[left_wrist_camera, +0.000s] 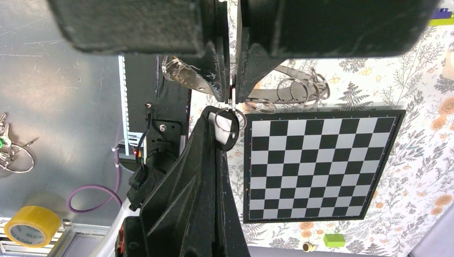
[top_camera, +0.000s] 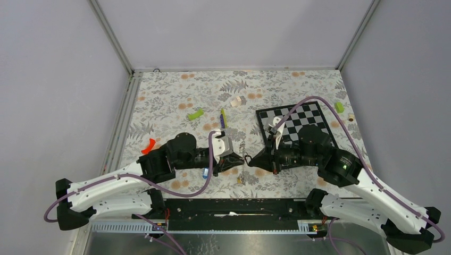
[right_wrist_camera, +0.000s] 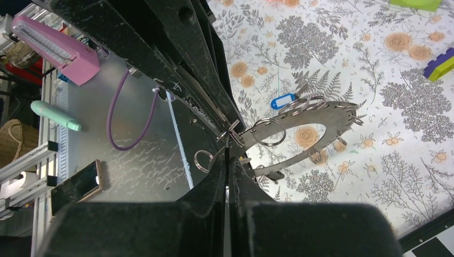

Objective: Remove the keys from the keyring

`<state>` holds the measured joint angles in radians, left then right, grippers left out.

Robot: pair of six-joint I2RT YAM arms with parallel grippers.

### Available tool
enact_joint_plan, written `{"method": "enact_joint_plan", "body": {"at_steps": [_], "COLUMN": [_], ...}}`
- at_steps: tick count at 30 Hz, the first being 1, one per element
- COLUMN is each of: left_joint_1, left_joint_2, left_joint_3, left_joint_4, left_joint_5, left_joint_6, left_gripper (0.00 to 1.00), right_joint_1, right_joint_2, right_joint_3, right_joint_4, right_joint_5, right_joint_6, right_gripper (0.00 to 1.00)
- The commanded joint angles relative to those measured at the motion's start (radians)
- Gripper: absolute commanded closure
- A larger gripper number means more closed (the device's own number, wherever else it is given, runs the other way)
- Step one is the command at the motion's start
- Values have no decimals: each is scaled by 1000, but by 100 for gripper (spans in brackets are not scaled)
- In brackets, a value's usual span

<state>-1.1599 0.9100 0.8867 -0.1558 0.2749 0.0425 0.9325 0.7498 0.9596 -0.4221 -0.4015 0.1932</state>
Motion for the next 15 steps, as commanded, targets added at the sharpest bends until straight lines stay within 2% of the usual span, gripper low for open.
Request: {"method": "enact_joint_plan", "body": {"at_steps": [1, 4, 15], "left_joint_1": [0, 0, 0], "left_joint_2": [-40, -49, -35], "left_joint_3": [-1, -9, -17], "left_joint_4": [50, 49, 63], "left_joint_5": [13, 2, 32], "left_joint_6": [-26, -13, -6], "left_gripper": [86, 82, 83], "right_joint_1": [2, 2, 1], "right_joint_2": [15, 21, 21], "right_joint_3": [111, 123, 178], "right_joint_4": [-68, -106, -163], "right_joint_5": [27, 40, 58], "right_joint_6": [-14, -37, -187], "right_gripper": [100, 100, 100]}}
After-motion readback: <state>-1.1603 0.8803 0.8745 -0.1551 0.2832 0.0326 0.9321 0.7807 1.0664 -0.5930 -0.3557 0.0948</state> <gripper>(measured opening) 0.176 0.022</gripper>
